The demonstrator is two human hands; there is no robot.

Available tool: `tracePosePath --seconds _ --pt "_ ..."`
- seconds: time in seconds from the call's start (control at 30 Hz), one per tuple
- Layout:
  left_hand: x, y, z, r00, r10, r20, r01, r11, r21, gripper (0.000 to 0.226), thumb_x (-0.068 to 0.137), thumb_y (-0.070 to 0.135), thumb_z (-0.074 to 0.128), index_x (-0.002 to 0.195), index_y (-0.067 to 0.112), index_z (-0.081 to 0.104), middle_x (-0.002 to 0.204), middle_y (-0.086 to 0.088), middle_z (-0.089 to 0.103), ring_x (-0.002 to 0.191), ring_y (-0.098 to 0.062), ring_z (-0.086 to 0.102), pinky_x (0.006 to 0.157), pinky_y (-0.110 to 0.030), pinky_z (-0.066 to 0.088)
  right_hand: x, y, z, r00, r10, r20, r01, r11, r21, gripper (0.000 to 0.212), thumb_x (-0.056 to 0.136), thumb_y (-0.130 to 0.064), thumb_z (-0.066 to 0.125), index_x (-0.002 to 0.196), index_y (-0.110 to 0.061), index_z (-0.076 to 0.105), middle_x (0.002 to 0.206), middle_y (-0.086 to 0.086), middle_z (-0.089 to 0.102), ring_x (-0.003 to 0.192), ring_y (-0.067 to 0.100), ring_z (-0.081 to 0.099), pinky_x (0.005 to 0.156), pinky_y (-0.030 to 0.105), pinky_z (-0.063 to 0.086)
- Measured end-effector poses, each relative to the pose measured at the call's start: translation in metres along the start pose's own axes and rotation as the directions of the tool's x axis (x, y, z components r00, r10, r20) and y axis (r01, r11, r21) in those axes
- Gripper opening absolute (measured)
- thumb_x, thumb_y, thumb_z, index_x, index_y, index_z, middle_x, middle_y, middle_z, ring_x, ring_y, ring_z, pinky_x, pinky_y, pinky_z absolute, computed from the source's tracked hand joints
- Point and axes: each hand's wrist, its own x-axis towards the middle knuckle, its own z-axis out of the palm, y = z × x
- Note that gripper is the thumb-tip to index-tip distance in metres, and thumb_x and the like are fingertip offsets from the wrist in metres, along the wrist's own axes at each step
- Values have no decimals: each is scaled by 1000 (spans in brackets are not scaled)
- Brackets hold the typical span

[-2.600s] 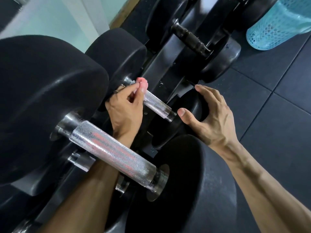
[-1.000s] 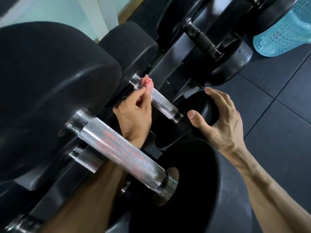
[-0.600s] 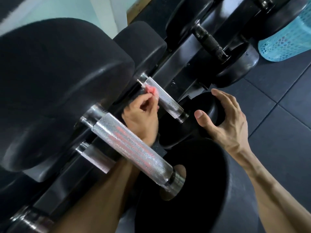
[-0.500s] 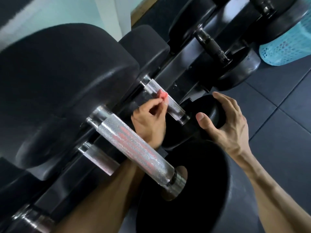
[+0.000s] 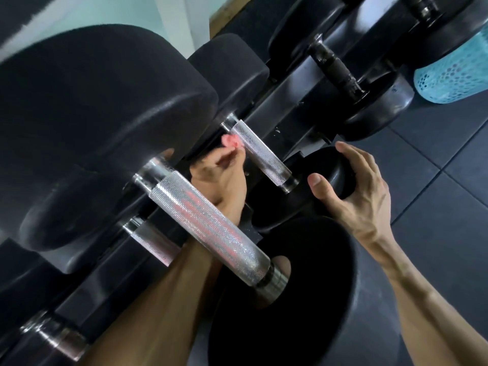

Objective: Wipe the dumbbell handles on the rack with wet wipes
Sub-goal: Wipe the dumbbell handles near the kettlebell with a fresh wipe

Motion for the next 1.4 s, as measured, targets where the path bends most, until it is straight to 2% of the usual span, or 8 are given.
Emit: tracePosePath --seconds 0.27,0.37,0.53,0.67,0.8,1.0,1.17,1.4 --pt "7 24 6 960 -280 2 262 894 -363 36 88 16 74 52 17 68 60 3 67 62 -7 67 67 -26 60 0 -1 -1 1000 9 11 -9 1000 -11 91 70 -77 50 141 -19 53 142 -7 52 132 13 47 103 24 33" --pt "11 15 9 928 -369 -50 317 853 -414 15 79 7 81 69 5 70 66 -3 67 66 -13 65 80 -34 59 -1 -3 -2 1000 16 11 -16 1000 -10 91 70 -77 50 141 -19 53 142 -8 52 133 12 47 102 23 32" --pt "-18 -10 2 951 -243 192 268 956 -121 34 67 43 80 75 11 72 76 -3 71 78 -21 67 86 -38 53 0 -4 -2 1000 20 4 -20 1000 -7 91 70 -76 50 140 -18 54 142 -6 53 131 14 48 102 24 33" --pt "12 -4 3 967 -249 -55 233 950 -206 57 64 38 85 90 -7 64 72 -2 69 78 -18 65 98 -43 53 0 -4 -1 1000 13 10 -13 1000 -7 92 70 -76 50 140 -17 54 141 -6 53 132 14 48 103 26 34" --pt "-14 6 -17 977 18 211 -61 978 201 26 80 33 79 59 21 71 58 9 67 59 -5 60 67 -25 50 -1 -4 -2 1000 11 14 -11 1000 -6 93 70 -77 49 140 -17 53 141 -6 53 131 11 46 102 25 34" --pt "-69 9 -71 964 -229 132 212 969 130 39 73 43 86 80 8 72 64 9 66 56 -2 61 56 -14 47 1 -15 -18 974 68 215 -56 997 -59 95 72 -77 52 148 -21 43 151 -4 43 139 16 37 103 25 28" --pt "-114 41 -114 978 -174 115 184 979 -88 22 80 8 80 101 8 72 95 -4 77 89 -22 74 80 -38 60 12 -49 -57 923 70 377 -61 997 -37 43 93 -36 65 133 -18 61 116 -6 58 111 14 55 88 23 38" --pt "-173 92 -129 987 -148 -60 130 963 -238 14 79 25 77 90 16 76 82 -1 77 78 -11 73 69 -21 58 -16 -134 -85 812 -307 496 231 950 211 21 88 -18 73 105 -30 75 90 -19 71 83 -6 67 71 4 47"
